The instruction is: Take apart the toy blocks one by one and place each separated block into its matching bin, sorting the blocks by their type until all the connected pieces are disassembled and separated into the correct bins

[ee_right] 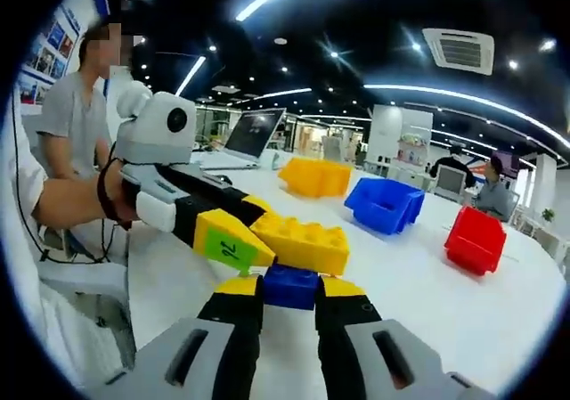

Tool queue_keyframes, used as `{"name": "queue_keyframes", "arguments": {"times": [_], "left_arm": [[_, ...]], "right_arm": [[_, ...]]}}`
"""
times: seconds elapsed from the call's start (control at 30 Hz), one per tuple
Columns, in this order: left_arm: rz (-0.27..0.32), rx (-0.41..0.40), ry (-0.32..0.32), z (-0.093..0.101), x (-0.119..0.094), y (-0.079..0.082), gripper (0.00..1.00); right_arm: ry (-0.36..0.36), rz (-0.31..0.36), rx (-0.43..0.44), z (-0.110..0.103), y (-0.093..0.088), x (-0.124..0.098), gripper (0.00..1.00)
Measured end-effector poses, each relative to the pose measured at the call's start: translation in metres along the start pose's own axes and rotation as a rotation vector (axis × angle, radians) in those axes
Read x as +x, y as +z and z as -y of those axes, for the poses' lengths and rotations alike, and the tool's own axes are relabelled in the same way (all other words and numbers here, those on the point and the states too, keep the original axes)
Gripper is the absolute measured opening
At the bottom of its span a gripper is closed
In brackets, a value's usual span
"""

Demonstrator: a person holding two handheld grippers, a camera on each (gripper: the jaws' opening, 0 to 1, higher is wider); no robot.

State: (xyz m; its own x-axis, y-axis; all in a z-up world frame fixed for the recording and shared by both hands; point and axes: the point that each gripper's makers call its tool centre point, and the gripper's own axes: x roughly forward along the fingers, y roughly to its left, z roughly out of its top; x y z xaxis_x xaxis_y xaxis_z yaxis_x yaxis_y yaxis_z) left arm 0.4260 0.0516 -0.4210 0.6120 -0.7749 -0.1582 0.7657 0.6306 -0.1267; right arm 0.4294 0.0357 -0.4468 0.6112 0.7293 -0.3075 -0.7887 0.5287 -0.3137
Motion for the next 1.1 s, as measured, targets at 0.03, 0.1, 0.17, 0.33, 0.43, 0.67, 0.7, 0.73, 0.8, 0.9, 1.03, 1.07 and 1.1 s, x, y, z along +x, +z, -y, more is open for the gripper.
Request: {"name": "queue_keyframes", "arguments": {"times": [0.03,0.1,0.17,0.33,0.43,0.67,0.7,0.73,0.8,0.9,1.03,1.07,1.1], "left_arm": [[-0.008,-0.006,-0.003,0.000,0.001,0.000,0.23],[-0.004,-0.038,-0.036,0.006,0.001,0.003,0.23],[-0.004,0.015,-0.019,0.005,0.002,0.006,0.23],[0.005,0.016,0.005,-0.003,0.000,0.007,0.23],[0.012,0.015,0.037,-0.015,-0.003,0.007,0.23],[0.053,0.004,0.150,-0.065,-0.019,0.025,0.23],[0.059,0.004,0.164,-0.073,-0.022,0.029,0.23],[0.068,0.005,0.181,-0.081,-0.025,0.033,0.23],[0.082,0.005,0.216,-0.097,-0.031,0.041,0.23],[0.104,0.003,0.279,-0.127,-0.040,0.054,0.23],[0.127,-0.009,0.383,-0.178,-0.053,0.071,0.23],[0.128,-0.006,0.409,-0.191,-0.055,0.073,0.23],[0.127,-0.011,0.411,-0.200,-0.055,0.075,0.23]], "right_arm": [[0.014,0.004,-0.079,-0.007,0.002,0.001,0.23],[0.026,-0.005,-0.066,-0.014,-0.001,0.002,0.24],[0.028,-0.001,-0.023,-0.013,-0.001,0.002,0.24],[0.010,0.019,0.035,-0.002,0.003,-0.003,0.24],[0.000,0.011,0.046,0.001,0.001,-0.005,0.24],[-0.005,0.022,0.094,0.004,0.000,-0.012,0.24],[-0.006,0.022,0.098,0.005,-0.002,-0.012,0.24],[-0.009,0.024,0.101,0.006,-0.002,-0.013,0.24],[-0.014,0.028,0.106,0.007,-0.002,-0.014,0.24],[-0.017,0.026,0.113,0.009,-0.003,-0.014,0.24],[-0.021,0.023,0.120,0.011,-0.005,-0.015,0.24],[-0.022,0.023,0.121,0.011,-0.006,-0.015,0.24],[-0.024,0.022,0.123,0.012,-0.006,-0.016,0.24]]}}
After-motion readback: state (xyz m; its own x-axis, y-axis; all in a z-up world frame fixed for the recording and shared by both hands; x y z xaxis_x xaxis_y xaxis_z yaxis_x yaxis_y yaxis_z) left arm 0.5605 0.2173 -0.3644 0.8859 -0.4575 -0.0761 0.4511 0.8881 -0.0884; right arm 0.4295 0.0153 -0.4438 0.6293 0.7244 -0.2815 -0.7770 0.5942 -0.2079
